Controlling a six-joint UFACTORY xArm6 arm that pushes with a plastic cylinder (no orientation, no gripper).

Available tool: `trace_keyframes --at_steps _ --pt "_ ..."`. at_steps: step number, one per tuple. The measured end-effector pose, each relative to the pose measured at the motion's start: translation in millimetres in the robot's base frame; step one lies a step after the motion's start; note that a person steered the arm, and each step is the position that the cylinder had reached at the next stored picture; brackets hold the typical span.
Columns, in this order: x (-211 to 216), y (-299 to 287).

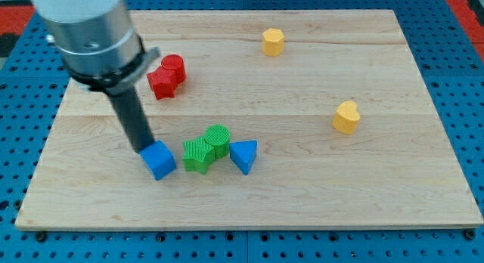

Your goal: Move the red blocks towards the yellow hexagon

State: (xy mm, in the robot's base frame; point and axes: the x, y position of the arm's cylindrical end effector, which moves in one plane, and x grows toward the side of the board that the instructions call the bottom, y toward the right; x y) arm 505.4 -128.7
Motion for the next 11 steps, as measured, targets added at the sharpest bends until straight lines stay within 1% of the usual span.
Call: trace_keyframes --at_steps 1,2,3,4,5,6,7,8,9,10,11 --pt "3 -37" --pt "65 -26" --pt "44 -10" --pt "39 -26" --pt "-11 -90" --pt "-67 -106" --pt "-106 -26" --pt "-142 41" --pt "-153 80" --pt "-162 27" --pt "-178 -10"
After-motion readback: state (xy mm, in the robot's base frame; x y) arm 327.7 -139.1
